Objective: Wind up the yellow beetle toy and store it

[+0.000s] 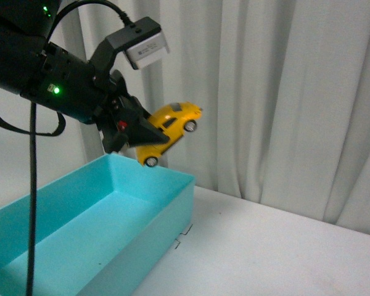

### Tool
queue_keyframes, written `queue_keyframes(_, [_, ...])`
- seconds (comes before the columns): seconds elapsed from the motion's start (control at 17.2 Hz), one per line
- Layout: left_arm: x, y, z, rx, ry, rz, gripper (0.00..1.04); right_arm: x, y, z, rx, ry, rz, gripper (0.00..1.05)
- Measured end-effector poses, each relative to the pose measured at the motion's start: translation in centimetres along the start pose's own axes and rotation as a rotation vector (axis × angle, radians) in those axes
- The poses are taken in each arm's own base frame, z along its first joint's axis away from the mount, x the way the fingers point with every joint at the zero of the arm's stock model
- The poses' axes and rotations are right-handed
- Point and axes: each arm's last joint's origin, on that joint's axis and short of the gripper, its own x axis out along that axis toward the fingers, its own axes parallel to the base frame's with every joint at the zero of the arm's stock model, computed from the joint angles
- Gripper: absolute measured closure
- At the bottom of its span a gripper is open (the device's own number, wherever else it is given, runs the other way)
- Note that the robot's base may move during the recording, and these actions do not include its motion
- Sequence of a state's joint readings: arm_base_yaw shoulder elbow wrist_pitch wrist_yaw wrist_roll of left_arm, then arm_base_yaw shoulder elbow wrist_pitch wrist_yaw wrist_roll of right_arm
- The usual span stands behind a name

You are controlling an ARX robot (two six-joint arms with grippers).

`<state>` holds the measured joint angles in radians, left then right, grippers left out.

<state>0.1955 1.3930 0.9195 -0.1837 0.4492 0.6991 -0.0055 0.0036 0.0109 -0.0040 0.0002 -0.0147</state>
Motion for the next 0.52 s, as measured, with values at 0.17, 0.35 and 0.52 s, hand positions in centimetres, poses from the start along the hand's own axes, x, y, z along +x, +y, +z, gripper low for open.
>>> queue_keyframes(0.17, [-0.4,3.4,-4.2,-0.181,0.176,0.183,0.66,0.0,0.0,0.0,0.000,0.000,0.000,0.07])
queue_keyframes(0.35, [1.6,3.3,-8.2,-0.238,0.331,0.248,0.66,0.0,0.0,0.0,0.000,0.000,0.000,0.07])
queue_keyframes(0.52, [4.0,3.0,-10.3,-0.265,0.406,0.274,0.66,0.0,0.0,0.0,0.000,0.000,0.000,0.07])
